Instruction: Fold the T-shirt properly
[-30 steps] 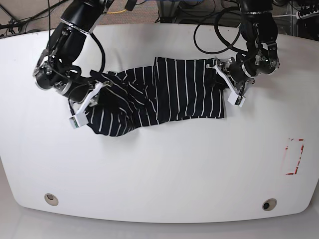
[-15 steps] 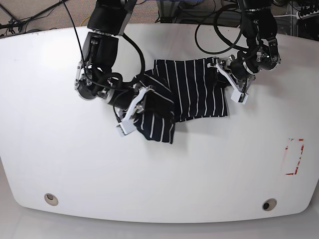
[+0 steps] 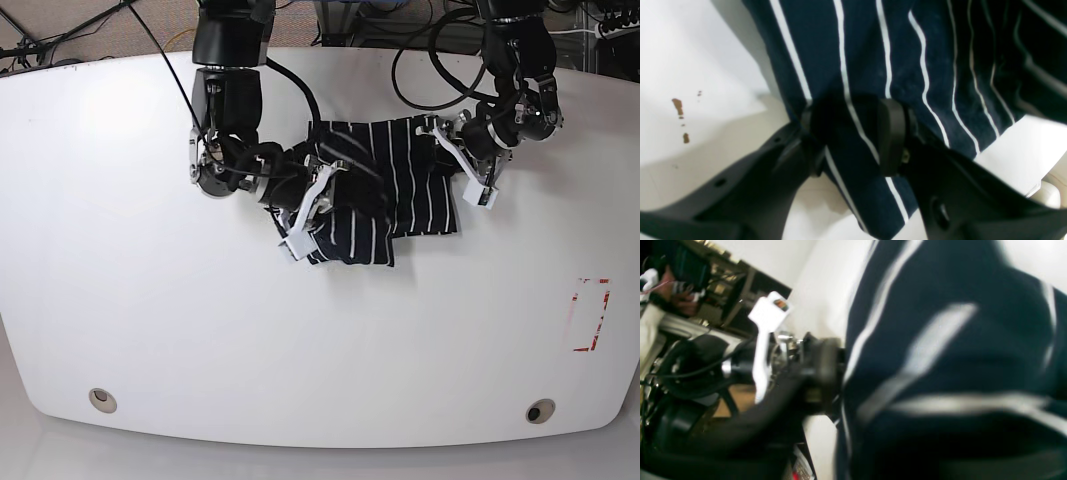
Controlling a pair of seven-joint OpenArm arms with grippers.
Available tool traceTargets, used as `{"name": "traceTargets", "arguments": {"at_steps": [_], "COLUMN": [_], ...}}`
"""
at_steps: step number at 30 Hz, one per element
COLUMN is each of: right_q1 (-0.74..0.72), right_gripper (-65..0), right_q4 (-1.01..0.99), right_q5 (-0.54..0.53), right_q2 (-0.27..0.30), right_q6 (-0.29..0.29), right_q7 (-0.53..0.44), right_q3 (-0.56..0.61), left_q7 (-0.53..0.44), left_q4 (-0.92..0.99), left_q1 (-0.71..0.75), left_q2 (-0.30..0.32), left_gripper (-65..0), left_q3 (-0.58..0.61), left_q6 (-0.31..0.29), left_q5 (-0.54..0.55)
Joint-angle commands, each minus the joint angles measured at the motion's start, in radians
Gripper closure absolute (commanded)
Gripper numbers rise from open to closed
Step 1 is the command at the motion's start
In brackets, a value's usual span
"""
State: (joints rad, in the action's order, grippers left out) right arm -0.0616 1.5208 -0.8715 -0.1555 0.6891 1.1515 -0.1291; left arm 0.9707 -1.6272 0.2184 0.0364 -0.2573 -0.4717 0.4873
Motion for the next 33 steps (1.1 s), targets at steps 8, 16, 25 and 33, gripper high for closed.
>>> {"name": "traceTargets", "arguments": {"at_steps": [8,16,25,33], "right_q1": [-0.017,-0.02,-0.04,0.01], "right_gripper": [-56.1,-56.1,-56.1,-56.1], "right_q4": [0.08,0.162,0.106,0.303], "right_q5": [-0.033,-0.033,0.056,0.162], "right_q2": [0.006,0.07,0.066,0.099], "right_q6": [0.009,0.009,0.009,0.009], "right_q7": [-0.049,-0.054,-0.055,-0.066], "right_q3": [0.113,0.242,0.366,0.446], "left_q7": [0.09,0.093,0.158,0.152], "left_q4": [-0.015,-0.186,-0.226,-0.226], "left_q1": [0.016,0.02,0.063,0.085], "left_q2": [0.012,0.052,0.224,0.323], "left_gripper": [-22.5,-17.6,-17.5,-17.6], "left_q3": [-0.01,-0.155,-0.357,-0.405], "left_q6": [-0.1,-0.124,-0.124,-0.124], "left_q5": [0.1,0.264,0.388,0.383]}}
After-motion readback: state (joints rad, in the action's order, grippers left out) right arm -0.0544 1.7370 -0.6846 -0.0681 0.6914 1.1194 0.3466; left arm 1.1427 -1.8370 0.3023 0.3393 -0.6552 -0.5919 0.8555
